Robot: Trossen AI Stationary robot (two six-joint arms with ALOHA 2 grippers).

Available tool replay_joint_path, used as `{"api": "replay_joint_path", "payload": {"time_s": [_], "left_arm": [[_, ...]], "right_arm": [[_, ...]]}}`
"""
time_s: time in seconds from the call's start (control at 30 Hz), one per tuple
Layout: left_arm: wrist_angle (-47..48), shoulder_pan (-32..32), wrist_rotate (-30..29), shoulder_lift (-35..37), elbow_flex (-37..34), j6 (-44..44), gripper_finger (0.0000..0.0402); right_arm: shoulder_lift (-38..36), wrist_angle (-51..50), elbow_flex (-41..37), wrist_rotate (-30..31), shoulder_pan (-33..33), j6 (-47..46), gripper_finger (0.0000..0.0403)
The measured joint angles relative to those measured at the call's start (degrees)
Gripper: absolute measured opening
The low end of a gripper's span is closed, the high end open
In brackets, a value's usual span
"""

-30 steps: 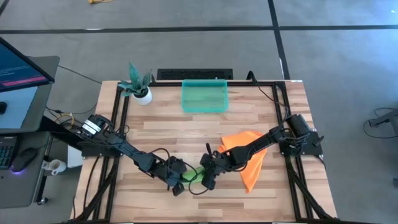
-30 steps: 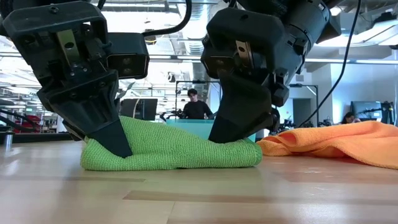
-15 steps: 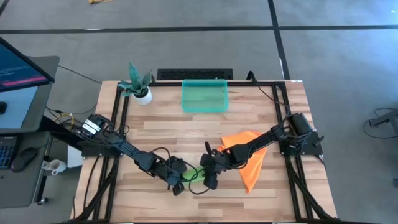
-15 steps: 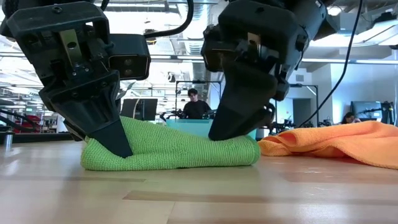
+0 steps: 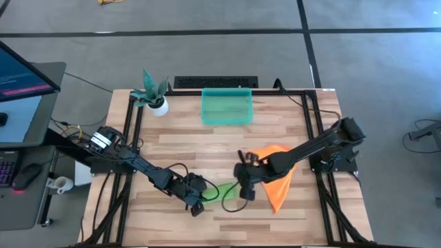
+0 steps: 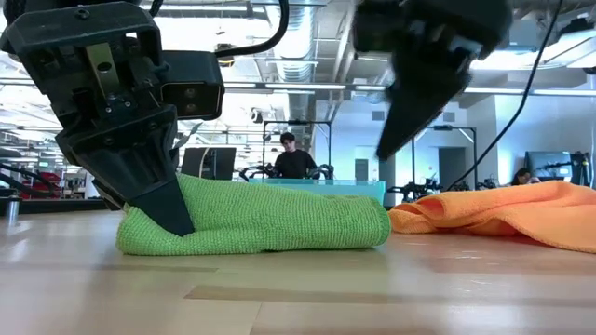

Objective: Roll towel into tight, uniform cylinder
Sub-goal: Roll the green microfiber towel

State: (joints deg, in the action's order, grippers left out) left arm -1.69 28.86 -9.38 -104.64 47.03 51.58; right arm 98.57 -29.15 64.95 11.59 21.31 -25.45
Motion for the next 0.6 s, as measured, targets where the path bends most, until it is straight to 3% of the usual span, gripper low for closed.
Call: {"api": "replay_joint_path", "payload": {"time_s": [0.13, 0.27, 0.47, 0.6], "left_arm": [[0.00, 0.00, 0.12, 0.00, 0.00, 0.01, 0.0039], [0.00, 0.00, 0.19, 0.00, 0.00, 0.02, 0.0039], [0.04, 0.00, 1.08, 0.02, 0.00, -0.03, 0.0039], [0.03, 0.00, 1.06, 0.02, 0.00, -0.12, 0.0039]], "right_arm": [[-4.51, -7.26, -0.60, 5.22, 1.84, 0.02, 0.0154], [-9.10, -3.49, -7.53, 5.24, 3.61, -1.27, 0.0145], [-12.56, 26.41, -25.00, 4.71, 4.98, -12.94, 0.0126], [-11.71, 48.81, -30.95, 4.35, 5.30, -15.58, 0.0119]]}}
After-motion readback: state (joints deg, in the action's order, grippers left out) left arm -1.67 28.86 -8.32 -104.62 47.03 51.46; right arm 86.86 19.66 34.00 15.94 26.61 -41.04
